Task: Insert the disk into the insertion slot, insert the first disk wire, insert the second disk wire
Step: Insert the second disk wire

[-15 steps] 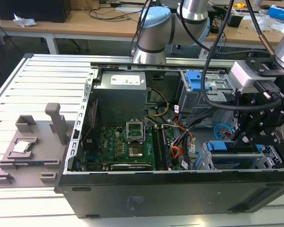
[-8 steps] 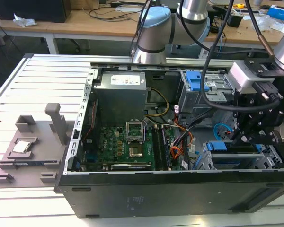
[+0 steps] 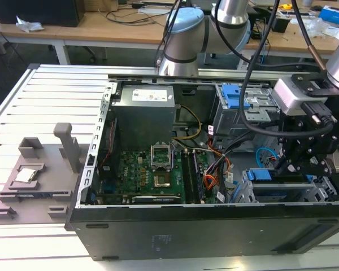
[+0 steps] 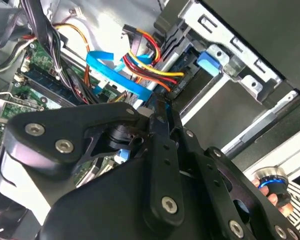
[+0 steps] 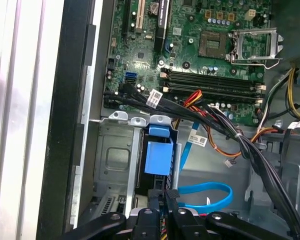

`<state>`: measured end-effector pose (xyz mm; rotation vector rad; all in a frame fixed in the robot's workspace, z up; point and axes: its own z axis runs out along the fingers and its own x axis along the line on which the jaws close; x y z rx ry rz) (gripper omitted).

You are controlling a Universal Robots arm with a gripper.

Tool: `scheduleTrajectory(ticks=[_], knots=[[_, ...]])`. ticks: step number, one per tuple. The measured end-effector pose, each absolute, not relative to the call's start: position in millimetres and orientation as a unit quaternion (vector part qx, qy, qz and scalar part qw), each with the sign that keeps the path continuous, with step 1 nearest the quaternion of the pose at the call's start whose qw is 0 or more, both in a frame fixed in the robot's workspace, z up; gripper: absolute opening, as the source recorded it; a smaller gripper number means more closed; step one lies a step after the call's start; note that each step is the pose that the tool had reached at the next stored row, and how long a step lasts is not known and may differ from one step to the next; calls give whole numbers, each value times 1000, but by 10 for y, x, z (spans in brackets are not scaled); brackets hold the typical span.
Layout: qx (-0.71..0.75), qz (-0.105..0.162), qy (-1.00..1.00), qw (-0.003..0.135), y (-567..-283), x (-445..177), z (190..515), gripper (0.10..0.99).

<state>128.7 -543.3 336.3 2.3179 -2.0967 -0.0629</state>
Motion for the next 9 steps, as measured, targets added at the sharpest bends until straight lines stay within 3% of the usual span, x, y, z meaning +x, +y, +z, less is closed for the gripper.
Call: scheduleTrajectory(ticks=[5,6,9], knots=[[741,-20,-671,7,-5436,1288,3359,176],[741,-20,-671,7,-5436,1288,3359,239],[741,-20,-671,7,-5436,1287,3461,239]])
